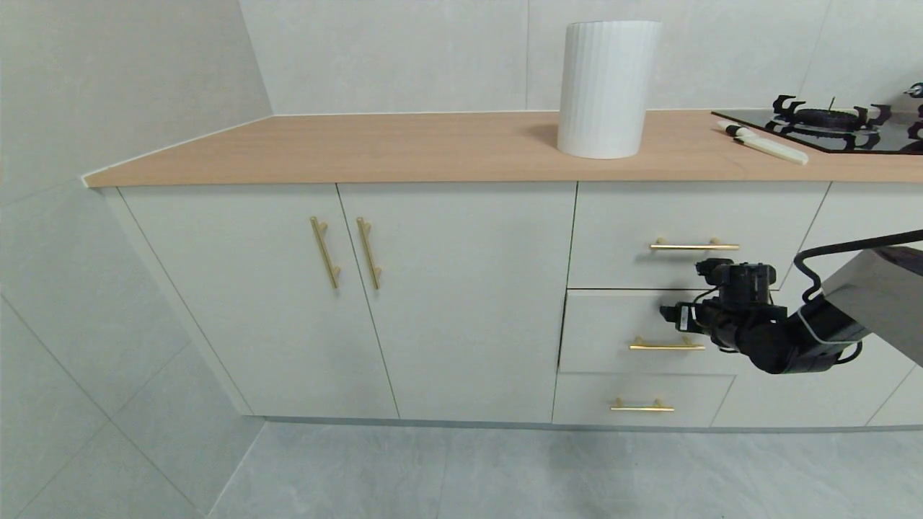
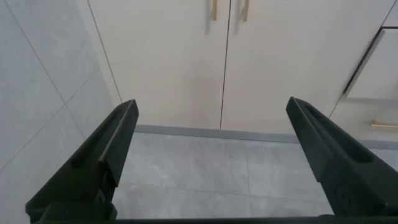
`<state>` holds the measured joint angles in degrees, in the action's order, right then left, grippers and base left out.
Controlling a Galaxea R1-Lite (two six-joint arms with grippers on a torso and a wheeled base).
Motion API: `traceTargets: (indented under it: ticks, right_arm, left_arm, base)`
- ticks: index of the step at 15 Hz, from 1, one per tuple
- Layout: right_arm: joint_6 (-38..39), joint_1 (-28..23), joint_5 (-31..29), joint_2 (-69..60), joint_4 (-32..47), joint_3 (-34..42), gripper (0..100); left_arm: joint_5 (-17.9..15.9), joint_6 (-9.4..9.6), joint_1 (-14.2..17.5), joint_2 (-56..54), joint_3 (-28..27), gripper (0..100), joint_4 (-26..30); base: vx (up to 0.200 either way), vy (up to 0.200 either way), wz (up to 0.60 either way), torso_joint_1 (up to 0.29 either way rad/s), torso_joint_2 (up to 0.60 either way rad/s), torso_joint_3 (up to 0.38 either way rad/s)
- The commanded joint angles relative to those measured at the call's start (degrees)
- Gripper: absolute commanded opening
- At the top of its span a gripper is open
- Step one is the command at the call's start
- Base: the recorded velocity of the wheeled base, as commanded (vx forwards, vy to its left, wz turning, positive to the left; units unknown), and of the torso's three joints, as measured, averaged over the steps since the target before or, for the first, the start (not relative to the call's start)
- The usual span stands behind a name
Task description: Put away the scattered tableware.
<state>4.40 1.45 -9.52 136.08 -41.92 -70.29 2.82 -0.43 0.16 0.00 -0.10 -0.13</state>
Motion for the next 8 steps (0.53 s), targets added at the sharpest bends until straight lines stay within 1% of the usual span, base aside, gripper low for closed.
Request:
traceTargets:
  ticks: [1,8]
  right_arm:
    - [0.8,0.2,-0.3,2.0,-0.3,-1.2,100]
    - [2.9,0.2,-0.4,1.1,-0.5,-2.0,100]
  left_arm:
    - [0.0,-0.01,0.0,0.0,0.0,100,0.0]
    - [0.0,-0.01,0.0,0.0,0.0,100,0.0]
  base:
    - [0.0,0.0,0.0,0.0,0.0,0.0]
    - [0.0,0.0,0.0,0.0,0.0,0.0]
